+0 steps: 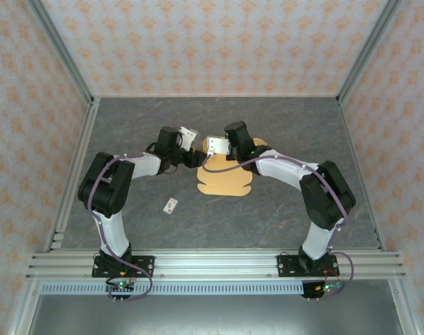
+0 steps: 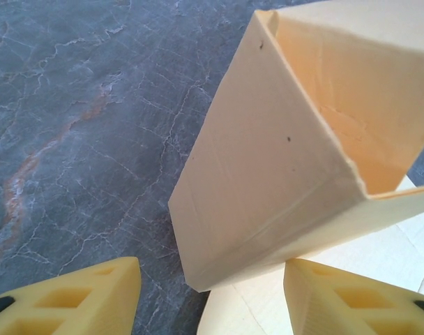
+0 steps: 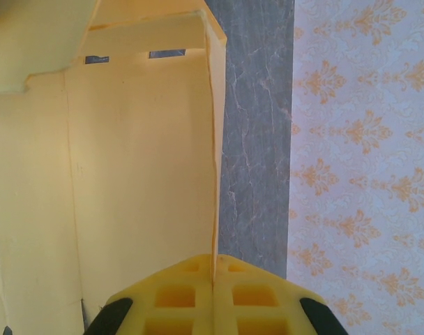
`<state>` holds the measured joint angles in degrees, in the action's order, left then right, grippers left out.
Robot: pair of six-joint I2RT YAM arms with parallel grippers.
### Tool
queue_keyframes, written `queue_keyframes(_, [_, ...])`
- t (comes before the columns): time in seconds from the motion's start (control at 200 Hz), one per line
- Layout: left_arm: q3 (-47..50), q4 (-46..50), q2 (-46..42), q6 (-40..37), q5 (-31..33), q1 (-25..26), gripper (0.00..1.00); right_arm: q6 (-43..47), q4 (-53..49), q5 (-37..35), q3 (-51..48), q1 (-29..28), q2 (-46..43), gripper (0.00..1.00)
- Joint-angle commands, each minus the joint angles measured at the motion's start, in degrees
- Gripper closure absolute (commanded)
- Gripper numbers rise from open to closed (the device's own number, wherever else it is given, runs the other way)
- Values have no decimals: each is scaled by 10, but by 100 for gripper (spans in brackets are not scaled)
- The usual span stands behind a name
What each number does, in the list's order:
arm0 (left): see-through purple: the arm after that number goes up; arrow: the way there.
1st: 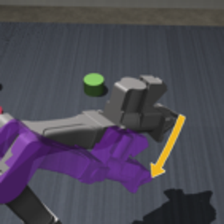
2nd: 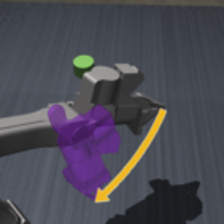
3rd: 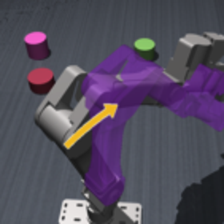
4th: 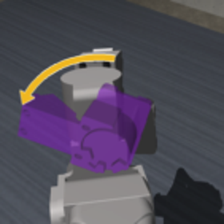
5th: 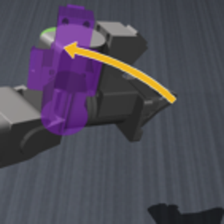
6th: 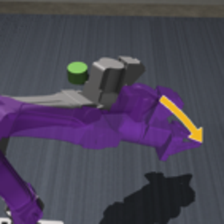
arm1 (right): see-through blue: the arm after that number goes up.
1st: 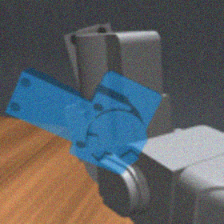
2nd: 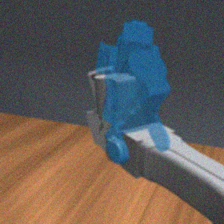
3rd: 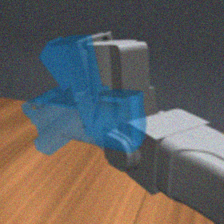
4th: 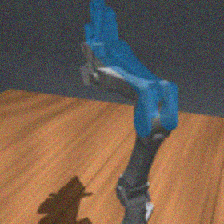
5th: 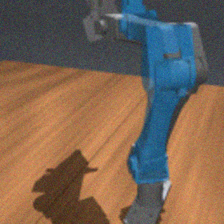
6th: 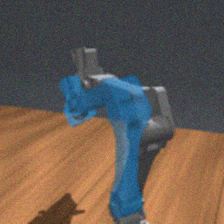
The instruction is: Fold the paper box
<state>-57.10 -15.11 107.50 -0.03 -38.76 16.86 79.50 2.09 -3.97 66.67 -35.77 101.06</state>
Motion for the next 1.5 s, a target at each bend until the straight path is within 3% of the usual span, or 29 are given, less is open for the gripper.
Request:
queue_keyframes(0.0, [-39,0,1,-14,-21,-6,42,-11,-34,33,13,-2,8,100])
queue_keyframes(0.395, [-97,39,42,-22,-55,-3,41,-23,-50,46,17,-3,6,100])
queue_keyframes(0.761, [-106,19,47,-1,9,18,41,-36,-68,49,28,-6,17,100])
queue_keyframes(0.966, [-80,-19,39,2,24,20,40,-18,0,-15,13,-21,34,100])
queue_keyframes(1.261, [-68,-27,33,0,38,20,40,-3,57,-27,-25,-33,28,100])
queue_keyframes(1.496, [-53,-27,23,5,59,21,47,-11,63,-34,-28,-34,28,100])
